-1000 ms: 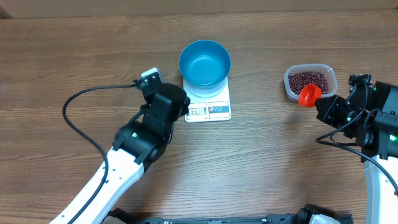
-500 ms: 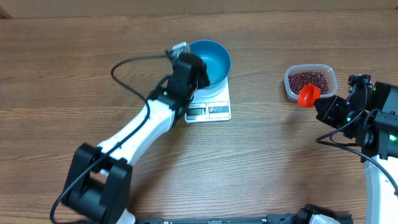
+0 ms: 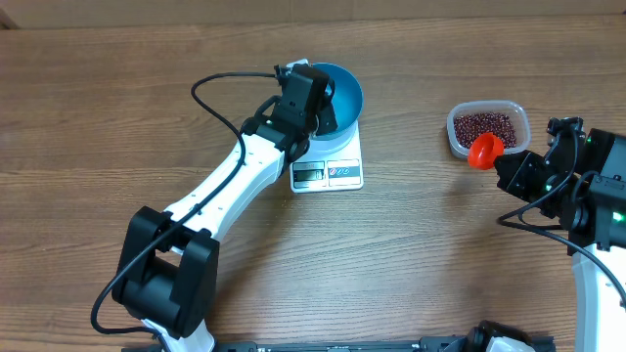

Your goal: Scoop item into bowl and weigh 150g on scale

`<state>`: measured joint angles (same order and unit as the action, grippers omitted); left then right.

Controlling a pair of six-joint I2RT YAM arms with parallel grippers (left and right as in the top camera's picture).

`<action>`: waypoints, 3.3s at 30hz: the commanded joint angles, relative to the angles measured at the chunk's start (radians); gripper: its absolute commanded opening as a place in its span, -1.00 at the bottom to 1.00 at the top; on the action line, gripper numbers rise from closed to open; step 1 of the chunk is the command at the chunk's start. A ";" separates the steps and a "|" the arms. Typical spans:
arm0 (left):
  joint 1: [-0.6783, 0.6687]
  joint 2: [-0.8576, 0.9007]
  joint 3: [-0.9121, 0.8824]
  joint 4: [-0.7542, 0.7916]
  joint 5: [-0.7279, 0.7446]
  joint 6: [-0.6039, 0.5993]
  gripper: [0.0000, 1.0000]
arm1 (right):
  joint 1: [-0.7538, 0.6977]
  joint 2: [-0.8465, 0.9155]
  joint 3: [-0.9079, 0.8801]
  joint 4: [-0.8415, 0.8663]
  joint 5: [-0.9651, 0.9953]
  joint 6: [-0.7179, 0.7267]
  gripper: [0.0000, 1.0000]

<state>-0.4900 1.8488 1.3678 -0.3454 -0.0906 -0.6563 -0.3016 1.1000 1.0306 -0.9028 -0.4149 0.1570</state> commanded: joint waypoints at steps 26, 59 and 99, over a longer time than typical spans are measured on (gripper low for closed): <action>-0.004 0.031 0.015 -0.103 0.087 0.030 -0.91 | -0.006 -0.003 0.021 0.003 -0.006 -0.002 -0.92; -0.004 0.031 0.015 -0.120 0.163 0.049 -0.92 | -0.006 -0.003 0.021 -0.001 -0.006 -0.002 -0.93; -0.021 0.031 0.015 -0.092 0.276 0.096 -0.92 | -0.006 -0.003 0.021 -0.005 -0.006 -0.002 -0.93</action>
<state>-0.5041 1.8641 1.3678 -0.4412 0.1692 -0.5911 -0.3016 1.1000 1.0306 -0.9100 -0.4149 0.1570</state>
